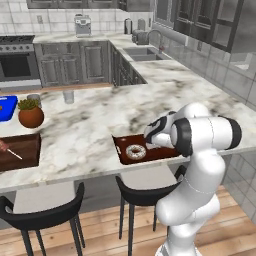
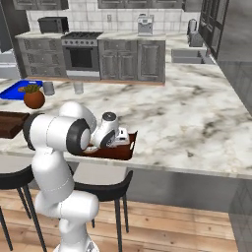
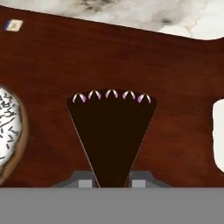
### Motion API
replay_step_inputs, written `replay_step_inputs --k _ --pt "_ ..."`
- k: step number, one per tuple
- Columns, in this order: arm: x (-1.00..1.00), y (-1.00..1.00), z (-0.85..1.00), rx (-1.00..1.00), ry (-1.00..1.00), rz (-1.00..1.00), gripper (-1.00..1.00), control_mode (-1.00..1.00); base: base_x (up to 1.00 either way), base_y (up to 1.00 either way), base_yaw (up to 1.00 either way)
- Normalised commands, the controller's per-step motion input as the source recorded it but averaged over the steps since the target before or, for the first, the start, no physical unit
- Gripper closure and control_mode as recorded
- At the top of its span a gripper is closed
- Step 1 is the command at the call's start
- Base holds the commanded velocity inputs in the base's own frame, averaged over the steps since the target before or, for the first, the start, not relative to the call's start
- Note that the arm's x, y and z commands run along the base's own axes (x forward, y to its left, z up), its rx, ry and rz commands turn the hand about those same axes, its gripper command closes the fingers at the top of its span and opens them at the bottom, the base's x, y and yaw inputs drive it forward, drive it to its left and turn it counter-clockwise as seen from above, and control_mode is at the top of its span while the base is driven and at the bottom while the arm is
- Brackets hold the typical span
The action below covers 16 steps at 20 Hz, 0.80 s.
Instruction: Take the donut and cake from the fridge and place them on the empty tray on the dining counter.
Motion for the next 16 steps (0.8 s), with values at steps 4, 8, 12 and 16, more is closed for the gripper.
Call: replay_step_inputs --k 4,8,12,16 --pt "0.08 0.0 -0.16 0.0 0.0 0.0 1.0 -1.0 0.0 0.0 0.0" --pt "0.04 -0.01 -0.11 0.0 0.0 0.0 1.0 -1.0 0.0 0.0 0.0" --pt "0.02 0.0 -0.04 -0.01 0.0 0.0 -1.0 -1.0 0.0 0.0 0.0" --pt "0.0 0.0 0.0 0.0 -0.04 0.0 -1.0 -1.0 0.0 0.0 0.0"
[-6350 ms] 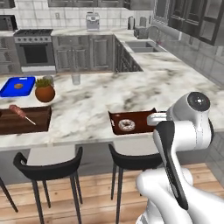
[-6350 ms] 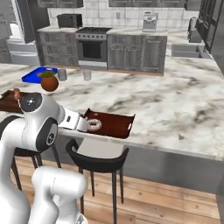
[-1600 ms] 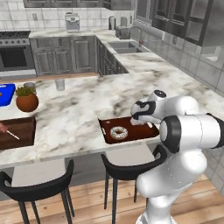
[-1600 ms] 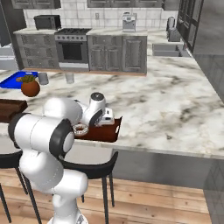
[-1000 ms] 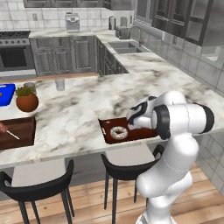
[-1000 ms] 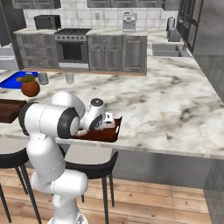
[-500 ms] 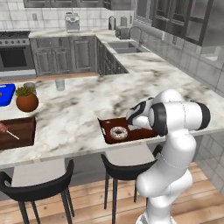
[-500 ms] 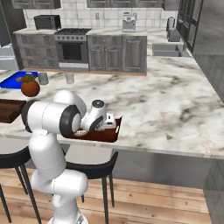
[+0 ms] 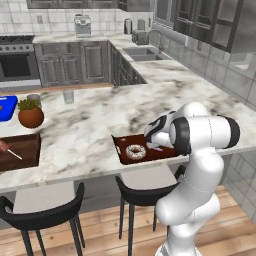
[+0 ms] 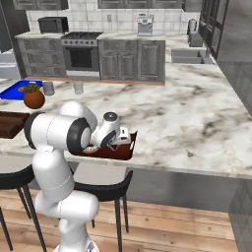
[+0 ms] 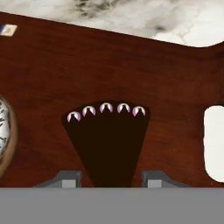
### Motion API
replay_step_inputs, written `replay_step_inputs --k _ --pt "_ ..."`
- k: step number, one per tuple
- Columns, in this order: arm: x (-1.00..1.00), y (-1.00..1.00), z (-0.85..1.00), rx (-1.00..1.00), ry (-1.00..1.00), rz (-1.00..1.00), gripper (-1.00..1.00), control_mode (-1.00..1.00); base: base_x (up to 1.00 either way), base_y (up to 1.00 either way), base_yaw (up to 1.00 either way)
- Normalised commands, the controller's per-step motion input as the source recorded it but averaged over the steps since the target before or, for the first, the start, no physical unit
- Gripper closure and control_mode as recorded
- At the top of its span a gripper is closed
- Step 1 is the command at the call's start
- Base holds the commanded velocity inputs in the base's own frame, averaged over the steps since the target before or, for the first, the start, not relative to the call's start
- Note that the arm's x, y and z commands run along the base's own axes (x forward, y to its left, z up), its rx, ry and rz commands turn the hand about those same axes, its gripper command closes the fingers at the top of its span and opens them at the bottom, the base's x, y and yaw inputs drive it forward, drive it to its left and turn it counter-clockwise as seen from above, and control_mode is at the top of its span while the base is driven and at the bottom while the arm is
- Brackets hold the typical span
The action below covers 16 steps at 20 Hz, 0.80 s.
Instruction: Take the donut and cake from the fridge and place them on the empty tray on the dining counter.
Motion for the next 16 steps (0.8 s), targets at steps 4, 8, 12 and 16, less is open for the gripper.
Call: replay_step_inputs --k 4,8,12,16 --pt "0.0 0.02 0.0 0.0 -0.04 0.0 -1.0 -1.0 0.0 0.0 0.0" --pt "-0.01 0.01 0.09 0.0 -0.07 0.0 -1.0 -1.0 0.0 0.0 0.0" --pt "-0.26 0.0 0.32 0.0 -0.18 0.0 -1.0 -1.0 0.0 0.0 0.0" --pt "-0.54 0.0 0.5 0.0 -0.29 0.0 -1.0 -1.0 0.0 0.0 0.0"
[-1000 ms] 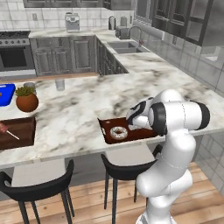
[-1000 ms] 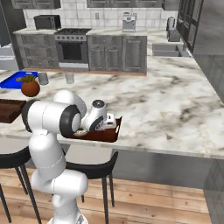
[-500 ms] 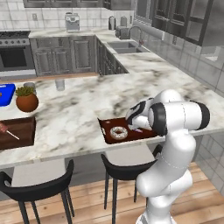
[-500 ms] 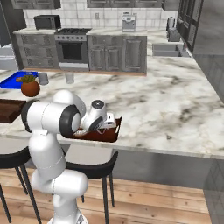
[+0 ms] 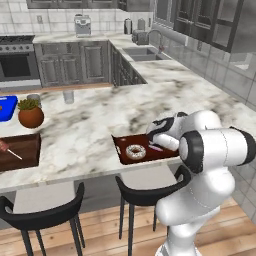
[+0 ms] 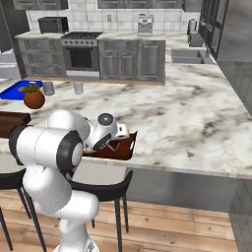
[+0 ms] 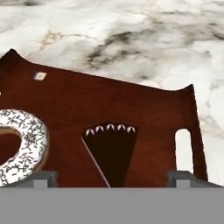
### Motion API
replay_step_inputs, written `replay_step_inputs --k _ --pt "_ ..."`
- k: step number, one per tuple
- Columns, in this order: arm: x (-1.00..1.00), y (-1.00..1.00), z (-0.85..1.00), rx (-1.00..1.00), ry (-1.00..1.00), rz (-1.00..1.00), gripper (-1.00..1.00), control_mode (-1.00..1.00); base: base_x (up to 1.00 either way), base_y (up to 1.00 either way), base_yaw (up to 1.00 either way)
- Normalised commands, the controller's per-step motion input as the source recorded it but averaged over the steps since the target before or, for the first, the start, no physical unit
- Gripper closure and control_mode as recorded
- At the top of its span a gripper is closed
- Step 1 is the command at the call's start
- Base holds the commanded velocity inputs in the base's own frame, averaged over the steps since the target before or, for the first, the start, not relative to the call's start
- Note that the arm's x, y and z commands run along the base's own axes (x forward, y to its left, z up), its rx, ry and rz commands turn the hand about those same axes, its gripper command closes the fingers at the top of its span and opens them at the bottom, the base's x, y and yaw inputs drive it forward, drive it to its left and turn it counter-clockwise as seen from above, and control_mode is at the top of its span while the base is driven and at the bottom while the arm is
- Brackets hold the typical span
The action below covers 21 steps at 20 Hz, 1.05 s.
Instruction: Take the donut and cake from the fridge and place them on the empty tray on the dining counter.
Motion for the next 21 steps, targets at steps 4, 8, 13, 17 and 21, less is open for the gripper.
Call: replay_step_inputs --k 4,8,13,17,21 --pt "-0.72 0.0 0.52 0.0 -0.32 -0.01 -1.0 -1.0 0.0 0.0 0.0" --pt "-0.83 0.0 0.52 0.0 -0.27 -0.05 -1.0 -1.0 0.0 0.0 0.0" --pt "-0.94 0.0 0.57 0.0 -0.21 -0.06 -1.0 -1.0 0.0 0.0 0.0" --pt "-0.81 0.0 0.72 0.0 -0.13 -0.05 -1.0 -1.0 0.0 0.0 0.0" --pt "-0.86 0.0 0.57 0.0 -0.01 -0.06 -1.0 -1.0 0.0 0.0 0.0"
